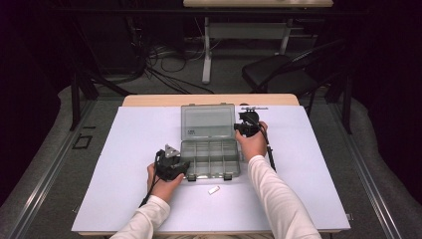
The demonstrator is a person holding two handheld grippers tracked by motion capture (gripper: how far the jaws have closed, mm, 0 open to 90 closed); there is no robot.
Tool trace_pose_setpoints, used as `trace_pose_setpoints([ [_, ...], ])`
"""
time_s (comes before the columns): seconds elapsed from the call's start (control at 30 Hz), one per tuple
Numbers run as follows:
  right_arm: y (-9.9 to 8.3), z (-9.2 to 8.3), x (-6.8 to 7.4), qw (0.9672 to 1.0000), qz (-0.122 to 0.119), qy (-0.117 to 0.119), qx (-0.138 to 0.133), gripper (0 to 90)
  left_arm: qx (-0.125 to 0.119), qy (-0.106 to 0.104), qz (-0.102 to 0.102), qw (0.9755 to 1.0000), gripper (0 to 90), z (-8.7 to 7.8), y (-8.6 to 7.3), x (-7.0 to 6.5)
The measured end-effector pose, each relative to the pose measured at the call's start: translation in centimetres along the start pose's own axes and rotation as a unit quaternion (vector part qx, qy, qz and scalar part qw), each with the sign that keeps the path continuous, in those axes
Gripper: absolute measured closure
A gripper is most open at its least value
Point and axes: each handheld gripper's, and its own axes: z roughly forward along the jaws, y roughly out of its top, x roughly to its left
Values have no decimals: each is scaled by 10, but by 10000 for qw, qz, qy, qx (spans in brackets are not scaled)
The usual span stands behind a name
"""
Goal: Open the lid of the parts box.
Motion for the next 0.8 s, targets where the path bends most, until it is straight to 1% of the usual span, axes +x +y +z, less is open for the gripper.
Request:
trace_pose_setpoints([
  [0.1,0,2,0,10000,-2,-8,11,894,8,-5,5,10000,559,0,0,0],
  [0.23,-1,5,-1,9999,29,-45,97,895,11,-13,0,10000,560,0,0,0],
  [0.3,-2,7,-1,9999,81,-55,127,895,16,-23,5,10000,561,0,0,0],
  [0.37,-2,9,-2,9998,53,-50,178,895,15,-26,1,10000,561,0,0,0],
  [0.43,-3,11,-3,9997,118,-44,232,894,11,-34,2,10000,562,0,0,1],
  [0.53,-4,14,-4,9994,138,-43,316,895,25,-39,12,10000,562,0,0,1],
  [0.6,-5,15,-5,9991,115,-92,395,897,22,-41,15,10000,562,0,0,1],
  [0.67,-5,15,-5,9993,115,-58,364,897,20,-39,12,10000,562,0,0,1],
  [0.77,-5,15,-5,9991,175,-33,394,896,22,-37,16,10000,562,0,0,1],
  [0.8,-5,15,-6,9992,156,-30,364,895,24,-42,15,10000,562,0,0,1],
])
